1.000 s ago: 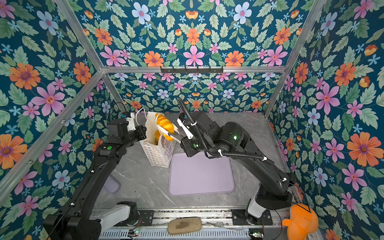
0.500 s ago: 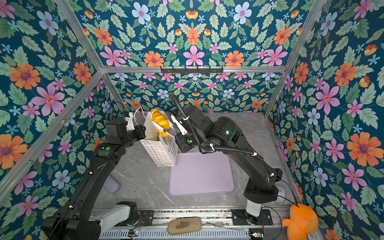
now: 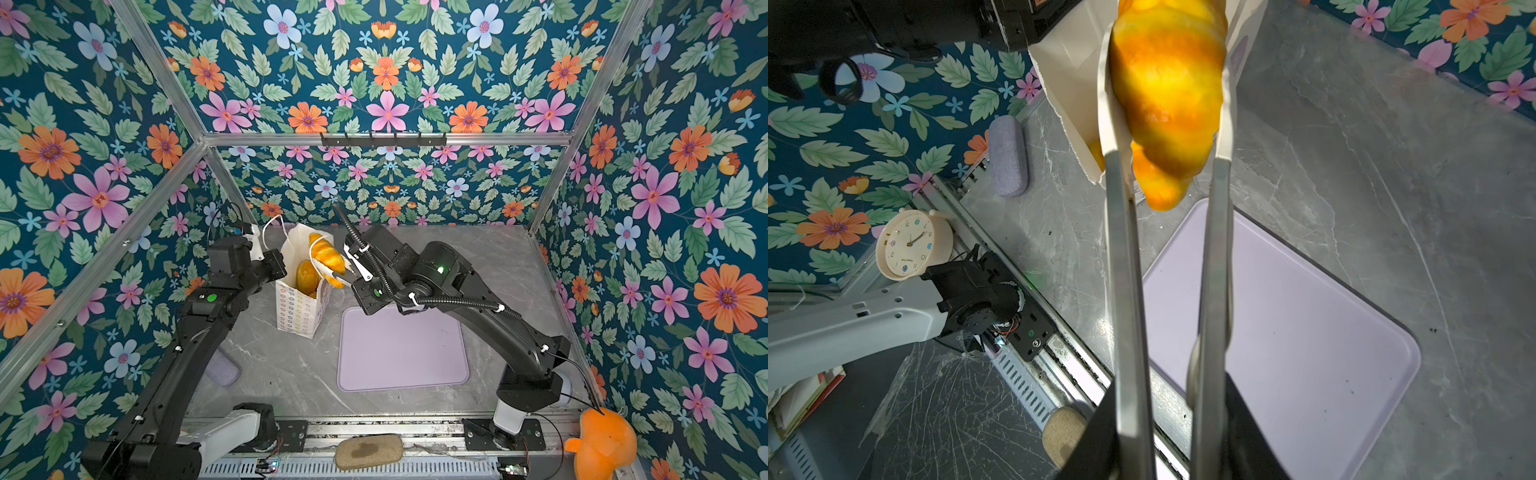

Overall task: Place the fake bread into the paper bag
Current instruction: 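Carry the croissant with the tongs toward the bag opening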

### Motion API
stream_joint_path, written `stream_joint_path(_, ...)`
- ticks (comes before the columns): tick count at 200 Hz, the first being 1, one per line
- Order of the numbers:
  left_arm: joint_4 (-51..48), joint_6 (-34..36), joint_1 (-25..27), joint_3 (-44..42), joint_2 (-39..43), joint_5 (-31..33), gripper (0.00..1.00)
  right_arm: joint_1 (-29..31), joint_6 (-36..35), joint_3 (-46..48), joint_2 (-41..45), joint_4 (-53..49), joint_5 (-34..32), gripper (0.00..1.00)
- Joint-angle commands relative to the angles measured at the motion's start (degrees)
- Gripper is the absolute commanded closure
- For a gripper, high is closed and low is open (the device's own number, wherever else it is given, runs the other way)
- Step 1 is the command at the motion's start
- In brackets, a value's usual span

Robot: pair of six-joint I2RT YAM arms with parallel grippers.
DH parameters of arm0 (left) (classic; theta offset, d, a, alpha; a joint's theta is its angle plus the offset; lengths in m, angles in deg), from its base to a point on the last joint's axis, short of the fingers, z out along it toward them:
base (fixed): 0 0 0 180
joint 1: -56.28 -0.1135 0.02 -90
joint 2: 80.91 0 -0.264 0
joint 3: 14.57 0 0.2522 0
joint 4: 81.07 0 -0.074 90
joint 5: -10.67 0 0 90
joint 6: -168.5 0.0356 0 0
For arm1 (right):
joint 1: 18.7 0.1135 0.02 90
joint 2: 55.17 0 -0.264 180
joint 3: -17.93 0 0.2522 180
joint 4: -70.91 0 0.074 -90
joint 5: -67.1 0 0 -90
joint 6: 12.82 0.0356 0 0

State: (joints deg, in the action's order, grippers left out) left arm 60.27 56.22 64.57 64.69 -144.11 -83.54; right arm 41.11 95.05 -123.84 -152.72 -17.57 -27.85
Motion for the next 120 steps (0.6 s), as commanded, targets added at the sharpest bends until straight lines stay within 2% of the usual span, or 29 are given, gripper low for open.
stream_joint_path(1,1.08,0.14,-0.22,-0.19,0.15,0.87,0.98,0.03,0.82,2.57,1.49,2.82,-0.41,0.8)
stream_joint_path(31,1.17,-0.21,-0.47,-0.24,-0.08,0.69,0.98,0.04,1.54,6.07,2.02,1.37,-0.25,0.8)
stream_joint_path(77,1.0,-0.91,-0.65,-0.35,0.27,0.24,0.98,0.02,4.01,13.42,9.81,-0.29,-2.52,0.8)
stream_joint_path(101,1.3,-1.31,-0.65,-0.44,0.28,-0.57,0.98,0.04,4.18,12.01,12.85,-1.28,-5.15,0.8)
stream_joint_path(120,1.95,-1.86,-0.65,-0.53,0.32,-2.0,0.98,0.04,2.95,7.03,13.11,-1.46,-6.12,0.8)
